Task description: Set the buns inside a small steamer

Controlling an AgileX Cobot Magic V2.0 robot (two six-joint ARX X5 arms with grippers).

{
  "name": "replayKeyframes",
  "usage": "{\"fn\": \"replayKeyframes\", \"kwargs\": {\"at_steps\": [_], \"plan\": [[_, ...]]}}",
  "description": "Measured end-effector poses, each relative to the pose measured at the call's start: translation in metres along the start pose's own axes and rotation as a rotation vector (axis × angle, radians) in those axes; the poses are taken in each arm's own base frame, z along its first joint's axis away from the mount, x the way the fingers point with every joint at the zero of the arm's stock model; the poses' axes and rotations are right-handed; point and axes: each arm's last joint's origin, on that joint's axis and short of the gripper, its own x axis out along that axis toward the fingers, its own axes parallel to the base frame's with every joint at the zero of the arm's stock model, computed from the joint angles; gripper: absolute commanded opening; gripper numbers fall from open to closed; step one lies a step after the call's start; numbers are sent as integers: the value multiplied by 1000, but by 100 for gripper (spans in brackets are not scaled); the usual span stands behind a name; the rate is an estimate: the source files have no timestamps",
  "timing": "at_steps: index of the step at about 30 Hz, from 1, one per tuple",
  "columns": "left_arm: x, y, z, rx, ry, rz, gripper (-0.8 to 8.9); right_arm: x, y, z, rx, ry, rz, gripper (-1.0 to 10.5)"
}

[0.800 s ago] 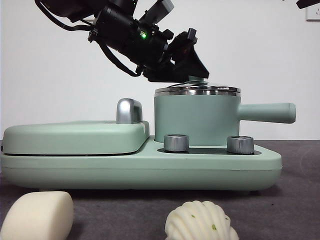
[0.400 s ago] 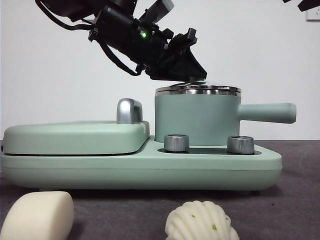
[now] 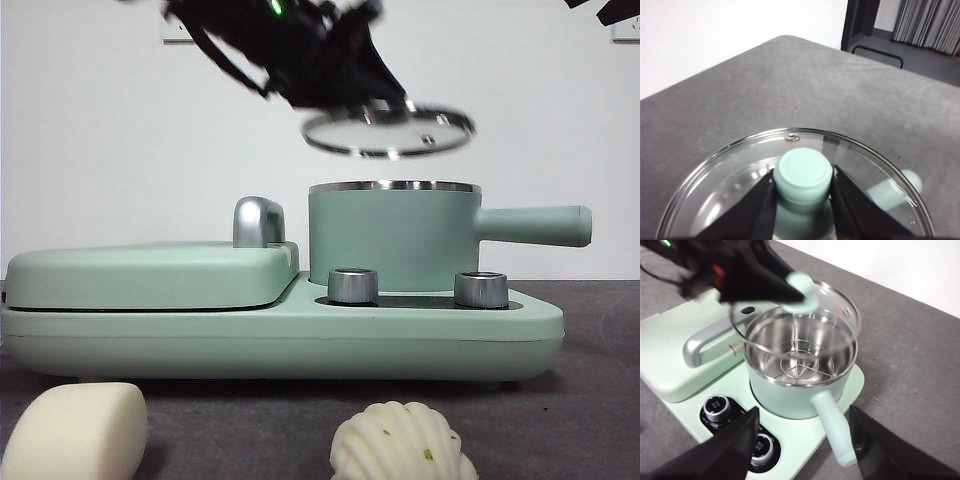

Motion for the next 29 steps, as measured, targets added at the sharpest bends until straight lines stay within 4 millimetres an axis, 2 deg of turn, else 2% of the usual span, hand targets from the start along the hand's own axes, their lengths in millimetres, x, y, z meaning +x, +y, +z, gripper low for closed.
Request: {"fn": "replayKeyframes", "kwargs": {"at_steps": [5,14,23,29], "plan": [[-45,6,22,-54,37,51,10,0,1,0,5,-1,8,285],[-122,11,32,-185,174,191,12,12,23,3,-37,11,211,285],[-191,6,37,-218,162,368,11,54,65,-3,-156,141,470,285],[-219,4,38,-242,156,437,11,86,100,-13,-305,226,571,286]]}}
